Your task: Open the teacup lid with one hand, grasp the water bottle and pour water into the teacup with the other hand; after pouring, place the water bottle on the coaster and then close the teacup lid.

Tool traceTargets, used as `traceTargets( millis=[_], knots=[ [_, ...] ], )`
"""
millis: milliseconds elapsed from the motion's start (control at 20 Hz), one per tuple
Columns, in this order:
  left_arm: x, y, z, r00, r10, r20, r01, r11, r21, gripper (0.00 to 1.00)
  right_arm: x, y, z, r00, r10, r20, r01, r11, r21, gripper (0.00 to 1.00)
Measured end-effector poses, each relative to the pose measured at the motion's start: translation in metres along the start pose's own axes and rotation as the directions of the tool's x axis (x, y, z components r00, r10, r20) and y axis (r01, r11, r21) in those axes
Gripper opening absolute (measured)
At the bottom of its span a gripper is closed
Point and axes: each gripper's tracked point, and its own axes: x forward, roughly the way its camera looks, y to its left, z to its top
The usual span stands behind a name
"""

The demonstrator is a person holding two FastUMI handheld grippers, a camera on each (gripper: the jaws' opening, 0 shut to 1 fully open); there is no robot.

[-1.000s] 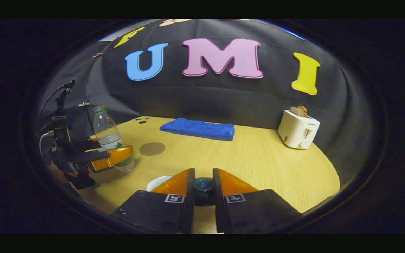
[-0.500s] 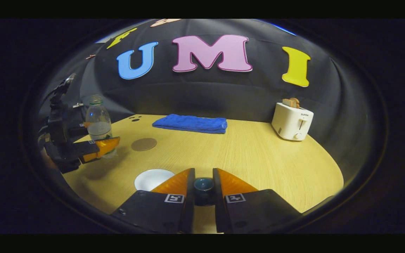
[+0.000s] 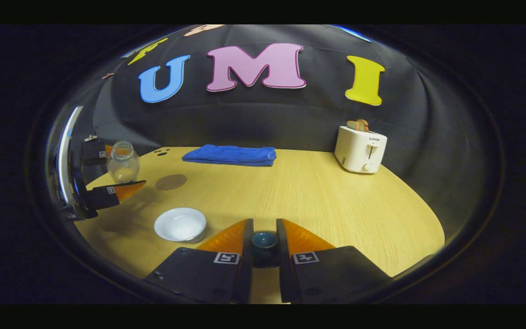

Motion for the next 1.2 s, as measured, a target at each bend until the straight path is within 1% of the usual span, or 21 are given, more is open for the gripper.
traceTargets(
  millis=[100,250,400,550,600,750,900,1000,1200],
  knots=[
    [0.004,-0.008,0.002,1.0,-0.011,0.002,0.011,0.998,0.069,0.75,-0.003,-0.004,-0.003,1.0,-0.008,-0.001,0.008,1.0,0.003,0.28],
    [0.007,-0.013,0.0,1.0,-0.012,0.0,0.011,0.982,0.188,0.75,-0.005,-0.011,-0.011,1.0,-0.028,-0.013,0.028,1.0,0.009,0.28],
    [0.017,-0.016,0.001,1.0,-0.023,-0.005,0.024,0.965,0.262,0.75,-0.007,-0.014,-0.019,0.999,-0.037,-0.028,0.038,0.999,0.016,0.28],
    [0.021,-0.019,0.005,0.999,-0.039,0.007,0.034,0.94,0.338,0.75,-0.008,-0.015,-0.027,0.998,-0.039,-0.046,0.04,0.999,0.015,0.28],
    [0.024,-0.021,0.006,0.999,-0.04,0.02,0.03,0.929,0.369,0.75,-0.008,-0.015,-0.031,0.998,-0.037,-0.054,0.038,0.999,0.02,0.28],
    [0.025,-0.022,0.014,0.997,-0.044,0.064,0.008,0.875,0.483,0.75,-0.008,-0.013,-0.034,0.997,-0.037,-0.063,0.039,0.999,0.033,0.28],
    [0.031,-0.024,0.017,0.995,-0.057,0.077,0.006,0.843,0.539,0.75,-0.009,-0.01,-0.034,0.998,-0.031,-0.061,0.033,0.999,0.034,0.28],
    [0.034,-0.023,0.021,0.994,-0.066,0.081,0.006,0.808,0.589,0.75,-0.009,-0.01,-0.033,0.998,-0.024,-0.062,0.026,0.999,0.029,0.28],
    [0.04,-0.019,0.023,0.993,-0.087,0.082,0.012,0.754,0.657,0.75,-0.009,-0.006,-0.035,0.998,-0.01,-0.064,0.012,1.0,0.024,0.28]
  ],
)
